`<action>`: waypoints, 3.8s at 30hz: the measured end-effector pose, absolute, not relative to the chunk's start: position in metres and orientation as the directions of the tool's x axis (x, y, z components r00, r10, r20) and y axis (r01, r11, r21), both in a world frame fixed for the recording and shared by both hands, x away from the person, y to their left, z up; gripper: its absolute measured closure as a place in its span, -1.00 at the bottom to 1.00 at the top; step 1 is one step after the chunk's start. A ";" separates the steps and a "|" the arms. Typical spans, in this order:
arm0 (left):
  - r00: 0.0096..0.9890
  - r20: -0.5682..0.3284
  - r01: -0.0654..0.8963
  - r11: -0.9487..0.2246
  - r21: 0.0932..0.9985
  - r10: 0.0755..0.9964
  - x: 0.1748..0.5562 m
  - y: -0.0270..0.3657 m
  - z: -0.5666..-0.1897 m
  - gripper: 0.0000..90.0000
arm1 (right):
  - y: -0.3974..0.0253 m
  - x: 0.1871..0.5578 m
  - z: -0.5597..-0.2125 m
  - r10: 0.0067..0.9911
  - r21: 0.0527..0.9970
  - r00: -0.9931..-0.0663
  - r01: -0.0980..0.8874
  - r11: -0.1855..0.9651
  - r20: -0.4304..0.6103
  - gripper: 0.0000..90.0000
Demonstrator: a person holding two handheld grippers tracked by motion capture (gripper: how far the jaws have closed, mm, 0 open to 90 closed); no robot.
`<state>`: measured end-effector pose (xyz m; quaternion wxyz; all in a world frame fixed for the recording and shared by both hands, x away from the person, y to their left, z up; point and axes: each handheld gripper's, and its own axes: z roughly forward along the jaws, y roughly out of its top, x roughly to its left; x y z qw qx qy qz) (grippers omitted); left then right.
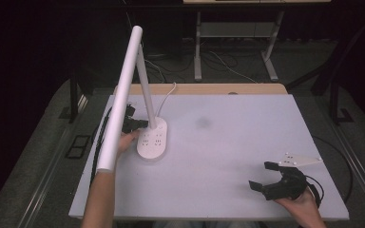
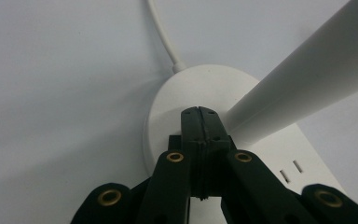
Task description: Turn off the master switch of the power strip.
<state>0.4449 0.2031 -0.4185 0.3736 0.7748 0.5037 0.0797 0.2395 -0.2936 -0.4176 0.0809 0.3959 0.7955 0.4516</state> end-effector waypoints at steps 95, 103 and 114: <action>0.560 -0.330 0.578 -0.072 0.813 0.760 0.316 0.214 -0.386 -1.00 | -0.294 0.237 -0.417 0.692 0.792 -0.682 0.547 0.270 0.235 -0.99; 0.574 -0.344 0.564 -0.055 0.824 0.743 0.300 0.211 -0.396 -1.00 | -0.293 0.238 -0.417 0.690 0.793 -0.685 0.544 0.274 0.232 -0.99; 0.615 -0.338 0.537 -0.064 0.841 0.712 0.277 0.202 -0.402 -1.00 | -0.292 0.237 -0.417 0.690 0.792 -0.685 0.545 0.274 0.233 -0.99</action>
